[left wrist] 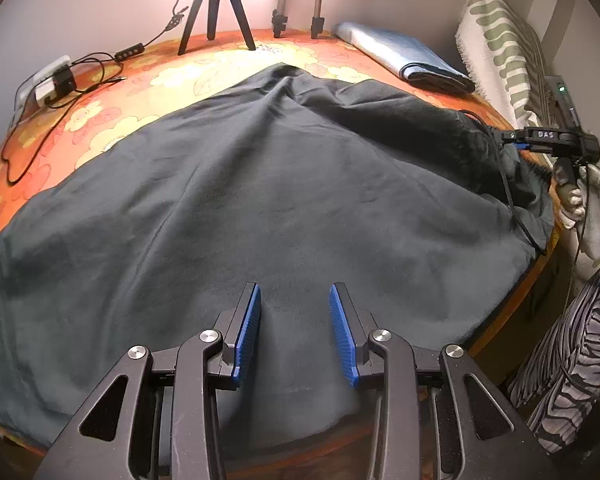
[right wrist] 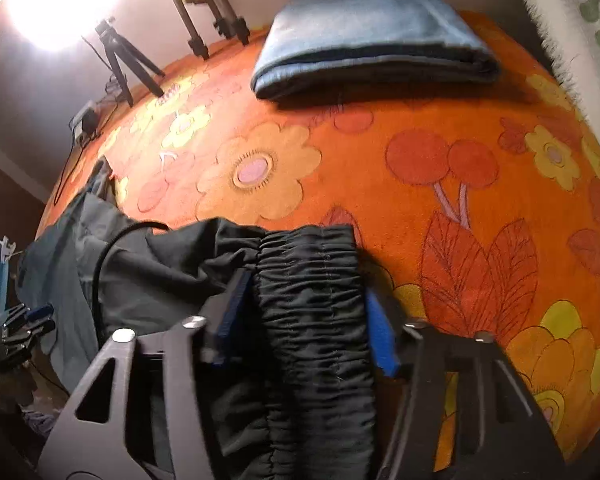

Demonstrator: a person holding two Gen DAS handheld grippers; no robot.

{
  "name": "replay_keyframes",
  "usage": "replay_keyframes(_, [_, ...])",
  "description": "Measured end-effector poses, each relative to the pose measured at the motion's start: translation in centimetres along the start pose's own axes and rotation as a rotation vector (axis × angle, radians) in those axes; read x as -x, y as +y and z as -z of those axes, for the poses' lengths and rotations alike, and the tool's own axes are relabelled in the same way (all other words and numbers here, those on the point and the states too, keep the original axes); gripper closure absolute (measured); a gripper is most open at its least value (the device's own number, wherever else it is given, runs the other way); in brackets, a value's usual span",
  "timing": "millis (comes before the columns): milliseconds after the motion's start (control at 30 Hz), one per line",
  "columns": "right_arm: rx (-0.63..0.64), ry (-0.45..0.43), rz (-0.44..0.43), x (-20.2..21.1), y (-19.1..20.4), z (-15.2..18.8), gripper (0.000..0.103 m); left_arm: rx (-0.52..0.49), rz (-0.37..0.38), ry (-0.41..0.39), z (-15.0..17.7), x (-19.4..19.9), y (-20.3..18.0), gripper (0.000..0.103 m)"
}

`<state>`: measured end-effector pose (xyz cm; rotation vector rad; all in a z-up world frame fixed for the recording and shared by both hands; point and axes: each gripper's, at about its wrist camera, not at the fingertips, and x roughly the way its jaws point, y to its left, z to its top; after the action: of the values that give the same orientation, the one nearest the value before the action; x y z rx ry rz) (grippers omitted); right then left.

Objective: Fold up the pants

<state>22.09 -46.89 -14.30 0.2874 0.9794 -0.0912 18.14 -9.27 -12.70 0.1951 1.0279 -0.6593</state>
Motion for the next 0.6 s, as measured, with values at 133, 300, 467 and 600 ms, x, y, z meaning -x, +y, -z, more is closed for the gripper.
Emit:
replay_keyframes(133, [0.065,-0.114,0.105,2.7,2.9,0.9,0.058,-0.01,-0.01,-0.001,-0.1,-0.2,-0.1,0.069])
replay_keyframes(300, [0.038,-0.183,0.445,4.2,3.3,1.5,0.063,-0.012,-0.015,-0.002,-0.2,-0.2,-0.2,0.069])
replay_keyframes(467, [-0.059,-0.066,0.377,2.4,0.6,1.0,0.055,-0.008,-0.023,-0.005,0.2,0.3,0.3,0.069])
replay_keyframes(600, [-0.035,-0.11,0.353,4.1,1.2,0.9,0.052,0.046,-0.02,-0.044,0.5,2.1,2.0,0.069])
